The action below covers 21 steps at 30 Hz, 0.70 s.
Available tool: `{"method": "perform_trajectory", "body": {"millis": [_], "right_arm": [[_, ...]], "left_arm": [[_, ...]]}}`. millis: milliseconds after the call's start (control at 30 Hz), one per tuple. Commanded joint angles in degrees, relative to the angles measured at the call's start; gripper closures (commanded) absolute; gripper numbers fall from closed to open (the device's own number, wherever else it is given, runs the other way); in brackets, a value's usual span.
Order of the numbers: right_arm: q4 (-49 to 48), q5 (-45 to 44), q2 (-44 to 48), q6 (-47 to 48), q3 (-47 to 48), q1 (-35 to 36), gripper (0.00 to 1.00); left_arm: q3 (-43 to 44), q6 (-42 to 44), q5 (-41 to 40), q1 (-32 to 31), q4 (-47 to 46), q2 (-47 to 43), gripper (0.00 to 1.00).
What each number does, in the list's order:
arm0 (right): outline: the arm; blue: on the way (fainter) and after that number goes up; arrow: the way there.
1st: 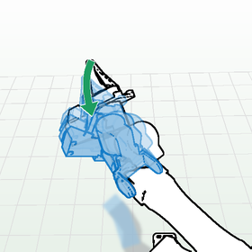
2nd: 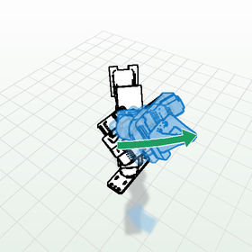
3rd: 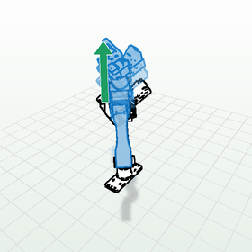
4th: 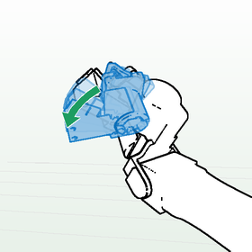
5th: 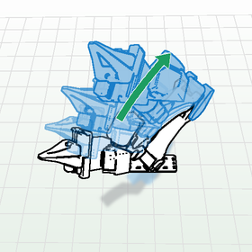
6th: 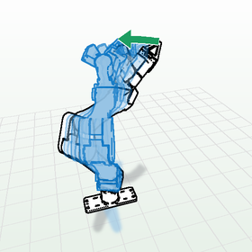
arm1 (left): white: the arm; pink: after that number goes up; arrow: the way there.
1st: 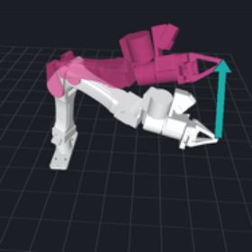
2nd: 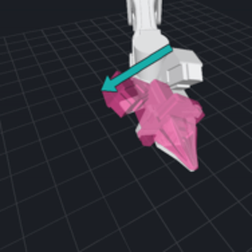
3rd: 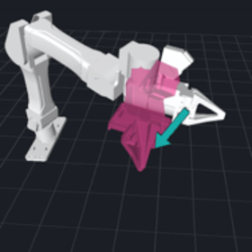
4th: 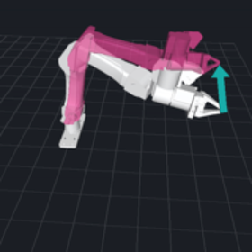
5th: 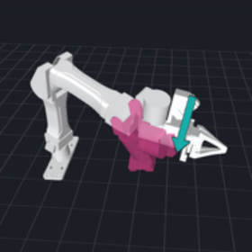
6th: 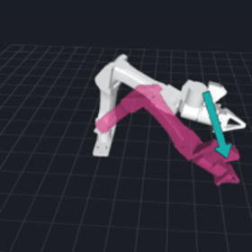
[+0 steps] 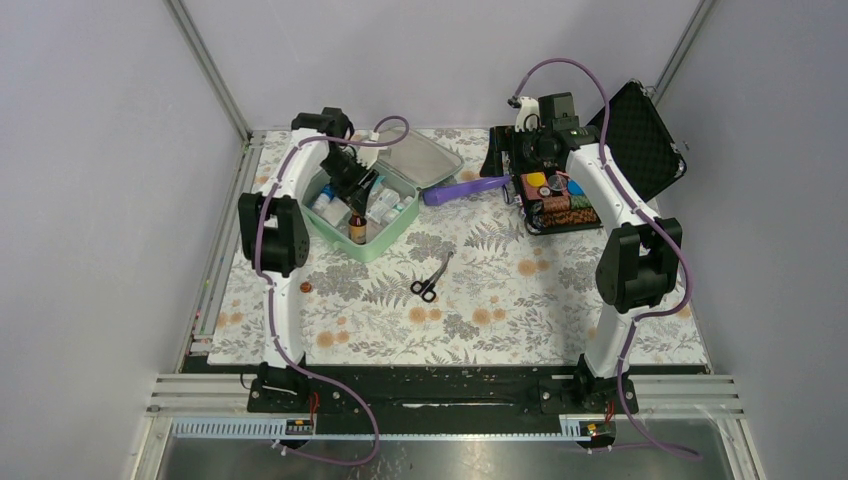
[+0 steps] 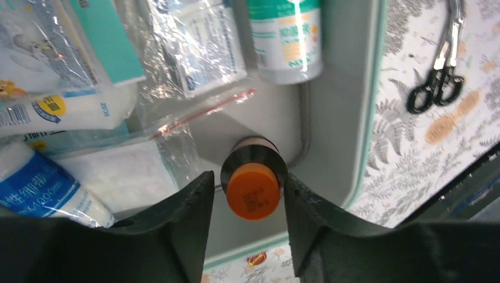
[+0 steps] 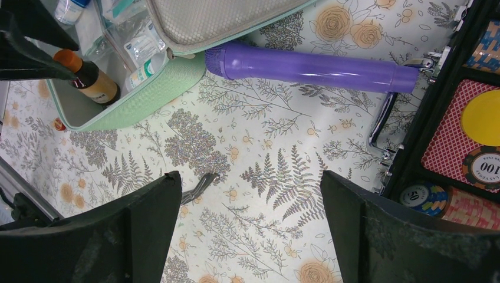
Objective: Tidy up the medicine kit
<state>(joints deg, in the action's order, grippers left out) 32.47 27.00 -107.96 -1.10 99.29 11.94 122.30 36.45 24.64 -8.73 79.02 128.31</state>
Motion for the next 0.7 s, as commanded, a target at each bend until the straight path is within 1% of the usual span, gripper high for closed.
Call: {"method": "perform_trajectory", "body": {"millis": [0, 133, 200, 333, 433, 667], "right_arm": [[-0.6, -0.1, 2.4, 0.6, 0.3, 0.5, 0.06], [-0.6, -0.3, 2.5, 0.8, -0.2, 0.4, 0.06], [-0.6, -0.3, 2.6, 0.8, -0.4, 0.5, 0.06], [-0.7, -0.5, 2.5, 0.8, -0.5, 0.5, 0.05], [-0.6, -0.2, 2.3, 0.8, -0.5, 0.5, 0.05], [-0.2, -0.4, 2.1, 0.8, -0.1, 0.4, 0.05]], "left_arm": [[-4.0, -8.8, -2.7, -0.2, -11.3, -2.4, 0.49], [-9.2, -12.3, -3.6, 0.4, -16.5, -5.9, 0.43], [-11.9, -15.6, -3.9, 1.0, -19.8, -8.5, 0.4], [-17.9, -21.5, -4.1, 2.6, -26.7, -12.9, 0.38], [-19.7, -23.4, -3.5, 2.9, -28.9, -13.4, 0.39], [-18.2, -30.2, 0.6, 2.5, -28.1, -10.0, 0.49]]}}
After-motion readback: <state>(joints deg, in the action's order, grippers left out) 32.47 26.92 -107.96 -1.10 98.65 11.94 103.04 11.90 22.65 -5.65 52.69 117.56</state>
